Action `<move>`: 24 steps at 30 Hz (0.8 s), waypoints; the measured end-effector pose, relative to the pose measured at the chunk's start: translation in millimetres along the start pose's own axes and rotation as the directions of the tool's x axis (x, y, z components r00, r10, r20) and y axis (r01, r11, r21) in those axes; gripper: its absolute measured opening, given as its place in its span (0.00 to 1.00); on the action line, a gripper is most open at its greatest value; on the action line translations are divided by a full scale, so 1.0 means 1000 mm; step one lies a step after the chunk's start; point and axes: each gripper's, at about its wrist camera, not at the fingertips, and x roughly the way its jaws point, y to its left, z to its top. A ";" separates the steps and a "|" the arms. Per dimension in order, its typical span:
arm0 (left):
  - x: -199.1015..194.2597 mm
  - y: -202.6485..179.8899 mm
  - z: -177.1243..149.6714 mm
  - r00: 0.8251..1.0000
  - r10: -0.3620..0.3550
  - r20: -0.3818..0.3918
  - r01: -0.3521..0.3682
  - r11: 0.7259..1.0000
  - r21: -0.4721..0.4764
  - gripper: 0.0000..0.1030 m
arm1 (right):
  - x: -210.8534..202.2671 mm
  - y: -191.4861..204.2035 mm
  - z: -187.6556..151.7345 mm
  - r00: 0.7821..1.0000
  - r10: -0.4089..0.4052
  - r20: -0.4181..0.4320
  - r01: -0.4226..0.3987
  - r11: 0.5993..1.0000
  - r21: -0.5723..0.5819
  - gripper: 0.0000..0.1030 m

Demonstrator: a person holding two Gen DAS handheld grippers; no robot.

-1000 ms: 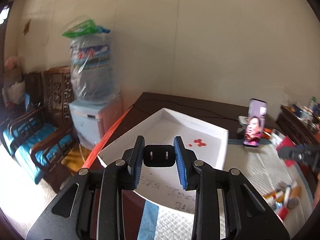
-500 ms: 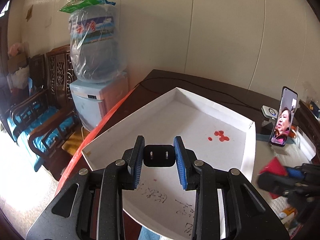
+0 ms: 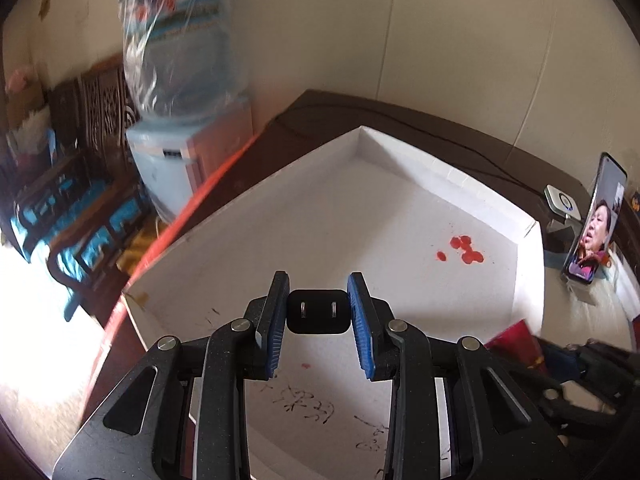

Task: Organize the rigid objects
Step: 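Open the left tool to drop the charger while the right tool drops the red can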

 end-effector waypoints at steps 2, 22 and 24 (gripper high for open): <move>0.002 0.006 -0.002 1.000 0.012 0.004 -0.012 0.999 -0.032 0.29 | 0.009 0.000 0.000 1.000 0.002 -0.014 -0.002 1.000 0.003 0.27; -0.132 0.018 -0.012 0.920 -0.070 0.386 0.121 0.987 -0.108 1.00 | -0.109 -0.017 -0.020 0.955 0.037 0.293 -0.045 0.999 0.019 1.00; -0.148 0.008 -0.014 0.910 -0.110 0.399 0.146 0.987 -0.061 1.00 | -0.145 -0.025 -0.024 0.926 0.035 0.376 -0.040 0.999 0.004 1.00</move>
